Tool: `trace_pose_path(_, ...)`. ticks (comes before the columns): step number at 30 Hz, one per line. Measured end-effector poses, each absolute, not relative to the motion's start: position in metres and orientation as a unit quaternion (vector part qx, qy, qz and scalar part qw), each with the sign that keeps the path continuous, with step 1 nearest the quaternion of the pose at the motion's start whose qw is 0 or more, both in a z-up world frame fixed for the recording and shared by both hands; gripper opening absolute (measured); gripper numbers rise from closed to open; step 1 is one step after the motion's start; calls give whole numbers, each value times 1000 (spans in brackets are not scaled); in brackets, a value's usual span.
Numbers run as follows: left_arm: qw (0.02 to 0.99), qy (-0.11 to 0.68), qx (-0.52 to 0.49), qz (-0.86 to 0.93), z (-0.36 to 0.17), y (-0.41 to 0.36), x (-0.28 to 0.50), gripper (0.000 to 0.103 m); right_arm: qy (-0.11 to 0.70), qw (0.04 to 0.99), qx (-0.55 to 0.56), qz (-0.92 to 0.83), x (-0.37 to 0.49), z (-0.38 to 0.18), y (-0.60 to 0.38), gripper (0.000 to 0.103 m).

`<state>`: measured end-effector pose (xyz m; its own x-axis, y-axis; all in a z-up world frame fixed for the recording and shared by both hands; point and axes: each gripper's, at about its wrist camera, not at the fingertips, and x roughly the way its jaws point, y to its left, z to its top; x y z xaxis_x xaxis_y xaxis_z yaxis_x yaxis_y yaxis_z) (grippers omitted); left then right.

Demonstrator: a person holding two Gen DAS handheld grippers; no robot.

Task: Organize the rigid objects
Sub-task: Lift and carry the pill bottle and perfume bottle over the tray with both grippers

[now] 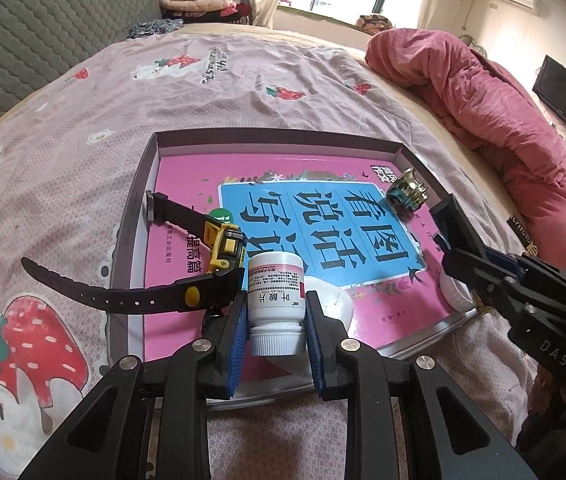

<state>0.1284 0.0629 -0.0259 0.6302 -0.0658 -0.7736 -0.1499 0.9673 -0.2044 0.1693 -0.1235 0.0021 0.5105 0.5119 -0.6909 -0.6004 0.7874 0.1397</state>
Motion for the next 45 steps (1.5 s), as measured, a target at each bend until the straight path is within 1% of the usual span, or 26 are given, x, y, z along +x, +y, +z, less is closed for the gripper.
trace_pose_path(28, 894, 428, -130, 24, -26, 65, 130, 27, 412, 851, -93, 312, 171, -27, -107, 23)
trace_pose_path(45, 894, 428, -130, 24, -26, 66, 130, 27, 411, 851, -96, 313, 170, -28, -107, 23)
